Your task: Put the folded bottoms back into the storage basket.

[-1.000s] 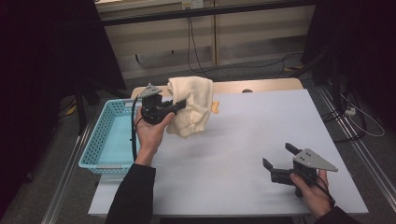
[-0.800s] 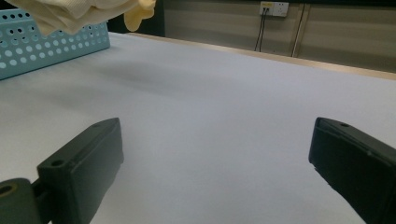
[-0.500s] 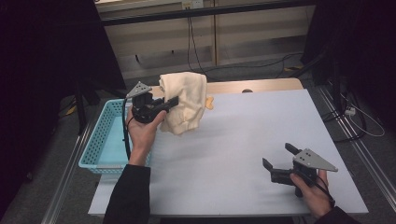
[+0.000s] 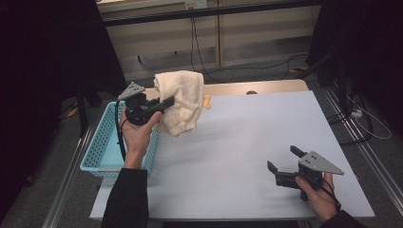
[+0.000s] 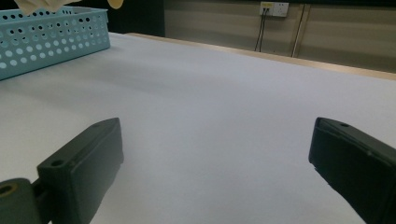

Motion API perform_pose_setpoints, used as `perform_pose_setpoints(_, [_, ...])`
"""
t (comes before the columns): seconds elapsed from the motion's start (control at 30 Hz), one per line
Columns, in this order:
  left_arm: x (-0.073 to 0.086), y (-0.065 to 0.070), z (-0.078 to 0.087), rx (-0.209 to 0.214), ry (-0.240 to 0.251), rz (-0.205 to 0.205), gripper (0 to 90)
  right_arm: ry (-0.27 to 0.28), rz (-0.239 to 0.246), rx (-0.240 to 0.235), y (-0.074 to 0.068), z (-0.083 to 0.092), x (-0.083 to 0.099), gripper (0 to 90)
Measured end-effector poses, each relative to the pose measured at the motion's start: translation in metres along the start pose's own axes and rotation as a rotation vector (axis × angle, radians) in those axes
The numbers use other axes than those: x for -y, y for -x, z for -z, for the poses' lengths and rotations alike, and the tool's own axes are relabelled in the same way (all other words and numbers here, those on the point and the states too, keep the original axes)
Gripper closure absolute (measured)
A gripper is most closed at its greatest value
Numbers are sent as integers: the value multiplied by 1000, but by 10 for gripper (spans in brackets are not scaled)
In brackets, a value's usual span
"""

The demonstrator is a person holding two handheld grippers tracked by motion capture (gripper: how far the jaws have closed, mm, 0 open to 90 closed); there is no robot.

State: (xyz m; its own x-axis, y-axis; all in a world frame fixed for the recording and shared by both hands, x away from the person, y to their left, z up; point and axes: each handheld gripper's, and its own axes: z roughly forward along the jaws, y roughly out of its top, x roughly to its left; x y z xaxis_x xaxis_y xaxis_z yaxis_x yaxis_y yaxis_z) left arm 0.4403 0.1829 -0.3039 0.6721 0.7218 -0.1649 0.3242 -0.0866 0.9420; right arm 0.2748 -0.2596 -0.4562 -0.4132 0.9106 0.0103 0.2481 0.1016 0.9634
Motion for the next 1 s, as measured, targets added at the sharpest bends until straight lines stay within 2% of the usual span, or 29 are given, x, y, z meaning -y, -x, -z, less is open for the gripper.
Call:
perform_pose_setpoints(0.4, [-3, -16, 18, -27, 7, 20, 737, -4, 1, 4, 0, -1, 0, 28])
perform_pose_setpoints(0.53, [-3, -19, 23, -35, 2, 10, 737, -3, 3, 4, 0, -1, 0, 28])
perform_pose_setpoints(1.0, [-2, -33, 39, -56, 24, 37, 737, -1, 2, 1, 0, 0, 0, 28])
